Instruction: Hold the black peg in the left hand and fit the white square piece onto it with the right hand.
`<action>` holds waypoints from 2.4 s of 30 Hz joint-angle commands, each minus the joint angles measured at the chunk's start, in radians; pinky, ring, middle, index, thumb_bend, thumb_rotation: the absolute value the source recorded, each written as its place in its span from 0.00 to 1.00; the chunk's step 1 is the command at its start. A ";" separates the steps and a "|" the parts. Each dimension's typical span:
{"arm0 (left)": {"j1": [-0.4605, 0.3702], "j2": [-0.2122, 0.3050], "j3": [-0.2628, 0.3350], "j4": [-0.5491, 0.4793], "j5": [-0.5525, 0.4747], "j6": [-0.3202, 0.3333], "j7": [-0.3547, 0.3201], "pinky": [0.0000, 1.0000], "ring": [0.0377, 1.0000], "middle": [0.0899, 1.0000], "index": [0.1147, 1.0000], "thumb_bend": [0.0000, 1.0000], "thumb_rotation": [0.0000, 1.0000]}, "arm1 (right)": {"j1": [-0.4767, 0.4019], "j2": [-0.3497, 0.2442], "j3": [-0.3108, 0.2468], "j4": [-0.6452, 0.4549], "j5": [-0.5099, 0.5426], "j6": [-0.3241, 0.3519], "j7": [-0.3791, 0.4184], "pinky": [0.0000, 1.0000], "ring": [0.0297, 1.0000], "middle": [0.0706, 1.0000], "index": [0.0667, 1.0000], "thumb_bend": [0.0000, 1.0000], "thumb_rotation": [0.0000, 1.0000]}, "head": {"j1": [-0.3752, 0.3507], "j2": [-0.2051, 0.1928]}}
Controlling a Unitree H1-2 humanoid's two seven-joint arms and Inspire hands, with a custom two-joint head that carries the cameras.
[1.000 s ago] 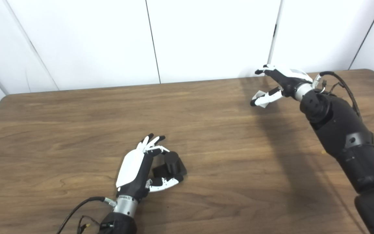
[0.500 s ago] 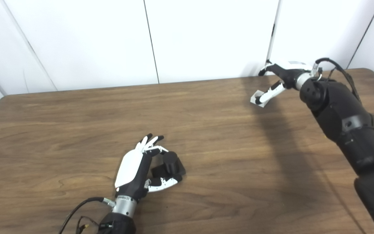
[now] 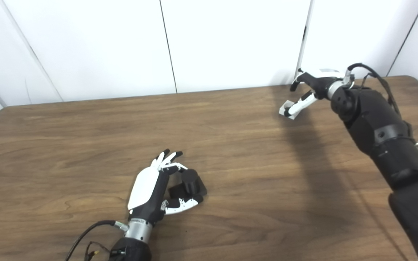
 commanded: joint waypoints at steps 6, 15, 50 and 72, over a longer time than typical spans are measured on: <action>0.026 0.018 0.000 0.025 0.016 0.045 -0.043 1.00 1.00 0.91 0.43 0.52 0.07 | -0.075 0.007 -0.003 -0.022 -0.038 0.061 -0.043 1.00 1.00 1.00 0.66 0.97 0.54 | -0.005 0.005; 0.026 0.012 0.001 0.029 0.015 0.043 -0.038 1.00 1.00 0.91 0.43 0.52 0.07 | -0.056 0.041 0.019 -0.058 -0.103 0.194 -0.034 1.00 1.00 1.00 0.68 0.98 0.56 | -0.003 0.006; 0.027 -0.005 0.011 0.032 0.021 0.044 -0.027 1.00 1.00 0.91 0.43 0.52 0.07 | -0.054 0.065 0.046 -0.019 -0.151 0.258 -0.081 1.00 1.00 1.00 0.68 0.93 0.46 | -0.007 0.007; 0.029 -0.017 0.018 0.029 0.021 0.047 -0.025 1.00 1.00 0.91 0.43 0.52 0.07 | -0.078 0.081 0.080 0.091 -0.145 0.272 -0.074 1.00 1.00 1.00 0.70 0.94 0.46 | -0.007 0.005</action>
